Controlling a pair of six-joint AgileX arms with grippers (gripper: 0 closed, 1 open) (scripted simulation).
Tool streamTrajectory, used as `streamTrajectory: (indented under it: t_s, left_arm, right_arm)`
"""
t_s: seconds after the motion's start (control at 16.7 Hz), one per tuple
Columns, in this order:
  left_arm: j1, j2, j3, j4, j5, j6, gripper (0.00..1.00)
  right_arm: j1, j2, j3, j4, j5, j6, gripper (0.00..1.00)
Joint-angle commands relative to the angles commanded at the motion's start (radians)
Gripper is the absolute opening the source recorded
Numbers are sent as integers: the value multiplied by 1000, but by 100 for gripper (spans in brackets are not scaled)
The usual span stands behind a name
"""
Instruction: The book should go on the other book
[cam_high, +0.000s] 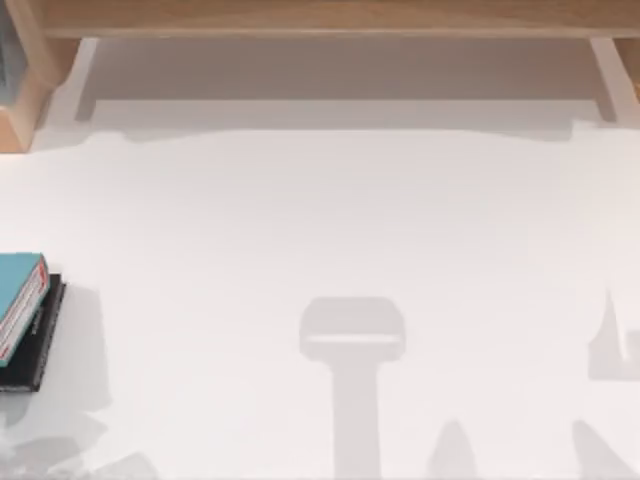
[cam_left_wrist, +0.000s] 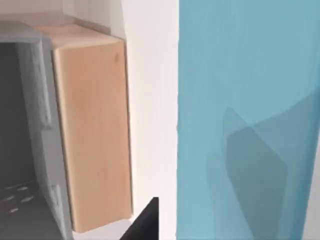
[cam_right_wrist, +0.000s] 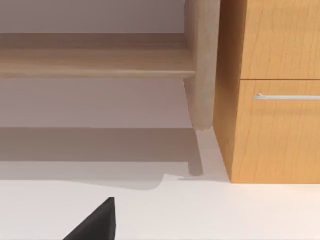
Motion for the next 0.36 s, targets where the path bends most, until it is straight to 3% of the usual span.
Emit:
streamTrajectory:
  t_s: [0.36]
  left_arm:
    - [0,0,0,0,0,0,100]
  right_arm:
    - [0,0,0,0,0,0,100]
